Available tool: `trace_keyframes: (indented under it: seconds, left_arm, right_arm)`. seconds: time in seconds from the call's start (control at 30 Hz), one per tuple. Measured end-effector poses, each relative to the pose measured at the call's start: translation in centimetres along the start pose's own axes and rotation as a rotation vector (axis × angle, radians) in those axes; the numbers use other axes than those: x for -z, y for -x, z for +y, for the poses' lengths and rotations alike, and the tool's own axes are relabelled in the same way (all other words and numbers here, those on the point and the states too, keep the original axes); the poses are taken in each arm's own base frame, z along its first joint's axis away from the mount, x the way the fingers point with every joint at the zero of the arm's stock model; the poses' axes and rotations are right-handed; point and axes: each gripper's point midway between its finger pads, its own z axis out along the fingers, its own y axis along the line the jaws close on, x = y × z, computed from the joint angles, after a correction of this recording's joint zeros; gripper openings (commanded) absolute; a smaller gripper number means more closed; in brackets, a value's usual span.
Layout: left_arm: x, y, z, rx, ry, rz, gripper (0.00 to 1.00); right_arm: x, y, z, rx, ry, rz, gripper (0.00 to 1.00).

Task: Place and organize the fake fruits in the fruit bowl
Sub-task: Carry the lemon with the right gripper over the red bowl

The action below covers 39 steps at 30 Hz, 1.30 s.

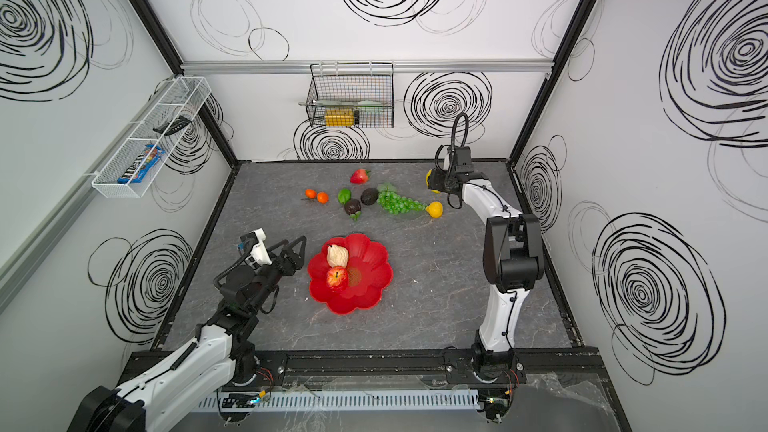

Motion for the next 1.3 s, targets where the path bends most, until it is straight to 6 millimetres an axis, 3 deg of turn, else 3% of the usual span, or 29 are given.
trace_keyframes:
  seconds: [0.17,0.3,0.43,0.63,0.83,1.0,1.13,1.3]
  left_arm:
    - [0.0,0.0,0.0,0.001,-0.001,0.001,0.89]
    - [0.0,0.0,0.0,0.001,-0.004,0.003,0.89]
    - [0.0,-0.2,0.1,0.001,0.002,0.014,0.89]
    - [0.1,-0.2,0.2,-0.021,0.02,0.035,0.89]
    - [0.6,0.4,-0.1,-0.042,0.013,0.014,0.89]
    - [0.7,0.1,0.2,-0.048,0.026,0.027,0.89]
    - [0.7,0.1,0.3,-0.05,0.031,0.028,0.89]
    - [0.7,0.1,0.3,-0.05,0.032,0.028,0.89]
  right_arm:
    - [3.5,-3.8,5.5,0.085,0.092,0.039,0.58]
    - [5.0,-9.8,10.0,0.186,0.168,0.154,0.57]
    - [6.7,-15.5,13.1,0.293,0.221,0.266,0.57]
    - [10.1,-19.6,17.2,0.438,0.299,0.327,0.57]
    - [11.5,-23.1,19.3,0.527,0.343,0.396,0.56]
    - [11.5,-26.2,20.6,0.57,0.359,0.461,0.56]
    - [10.7,-28.9,20.4,0.579,0.342,0.525,0.56]
    - [9.9,-30.5,19.4,0.556,0.305,0.571,0.56]
